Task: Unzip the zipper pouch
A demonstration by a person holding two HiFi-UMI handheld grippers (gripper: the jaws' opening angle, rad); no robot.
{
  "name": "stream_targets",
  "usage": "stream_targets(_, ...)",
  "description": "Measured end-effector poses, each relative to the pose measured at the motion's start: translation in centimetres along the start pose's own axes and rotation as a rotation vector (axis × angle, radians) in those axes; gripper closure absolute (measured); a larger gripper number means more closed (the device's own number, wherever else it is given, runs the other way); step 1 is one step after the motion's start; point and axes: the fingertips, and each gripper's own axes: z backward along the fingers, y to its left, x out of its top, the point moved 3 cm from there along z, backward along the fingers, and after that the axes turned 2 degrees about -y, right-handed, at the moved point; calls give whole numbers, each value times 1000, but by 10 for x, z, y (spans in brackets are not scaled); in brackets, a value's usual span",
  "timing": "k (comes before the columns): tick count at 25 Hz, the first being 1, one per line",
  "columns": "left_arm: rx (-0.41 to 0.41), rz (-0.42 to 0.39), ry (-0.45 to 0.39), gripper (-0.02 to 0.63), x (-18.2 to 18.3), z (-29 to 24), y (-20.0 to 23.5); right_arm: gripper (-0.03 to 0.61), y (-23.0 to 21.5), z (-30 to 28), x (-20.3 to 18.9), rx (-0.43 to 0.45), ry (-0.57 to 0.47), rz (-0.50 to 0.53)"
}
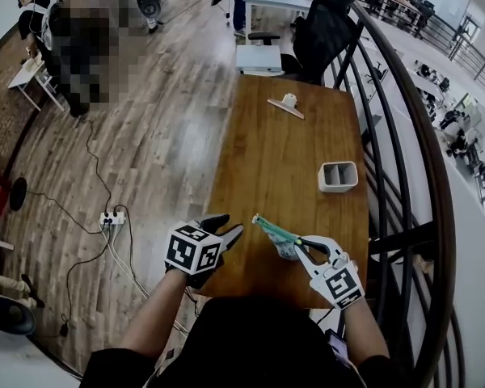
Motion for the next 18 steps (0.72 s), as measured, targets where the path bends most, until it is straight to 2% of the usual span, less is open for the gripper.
stream_targets(10,-33,33,-63,449,-1,-1,-8,540,-14,-2,-3,-63,-15,-31)
stream_targets(12,-34,34,-59,451,-1,-2,-8,510,-20,-2,-3,-84,-26,-64)
stream_targets(14,-33,36,-55,451,-1,-2,-7,448,-27,-2,-1,-95,-47,-106)
stream_targets(18,-33,40,-53,454,-3,0,-7,442,-33,3,2,-124,-57,-117)
